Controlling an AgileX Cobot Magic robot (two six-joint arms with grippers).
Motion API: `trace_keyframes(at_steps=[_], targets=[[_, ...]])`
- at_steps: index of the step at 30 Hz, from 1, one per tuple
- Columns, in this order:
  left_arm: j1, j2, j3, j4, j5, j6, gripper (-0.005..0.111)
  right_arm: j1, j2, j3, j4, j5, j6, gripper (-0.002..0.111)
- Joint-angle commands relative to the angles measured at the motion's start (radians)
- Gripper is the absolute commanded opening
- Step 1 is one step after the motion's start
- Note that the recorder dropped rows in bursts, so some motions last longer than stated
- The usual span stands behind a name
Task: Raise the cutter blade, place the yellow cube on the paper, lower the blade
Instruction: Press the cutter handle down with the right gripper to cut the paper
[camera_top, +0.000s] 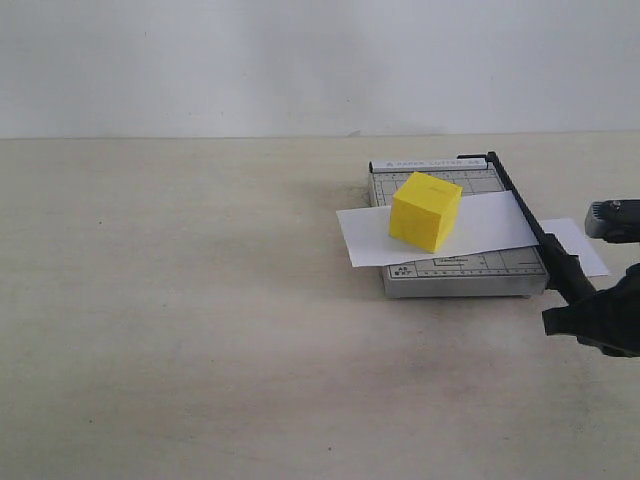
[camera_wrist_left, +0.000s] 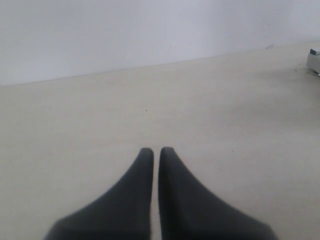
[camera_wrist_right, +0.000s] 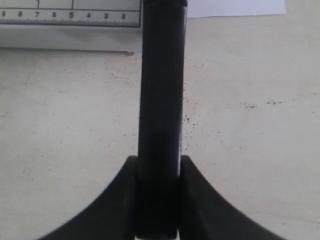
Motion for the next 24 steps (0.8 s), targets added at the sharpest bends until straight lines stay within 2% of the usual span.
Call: trace_keyframes(at_steps=[1,9,19,21,24], targets=[[-0.001,-0.002,0.003,-0.01,-0.009,0.003,0.004,-0.012,0.026,0.034,-0.029,0.111,-0.01,0.003],[-0.001,-0.002,0.003,-0.01,-0.009,0.003,0.004,-0.012,0.008,0.034,0.005,0.111,-0.01,0.003],[-0.001,-0.002,0.003,-0.01,-0.009,0.003,0.004,-0.012,-0.161,0.019,0.005,0.105,-0.042,0.003],[-0.001,-0.002,0.003,-0.01,-0.009,0.003,0.004,-0.012,-0.185,0.019,0.005,0.109,-0.044,0.01],[-0.001,-0.002,0.003,-0.01,-0.009,0.003,0.004,-0.012,-0.189,0.019,0.008,0.124,-0.044,0.03]])
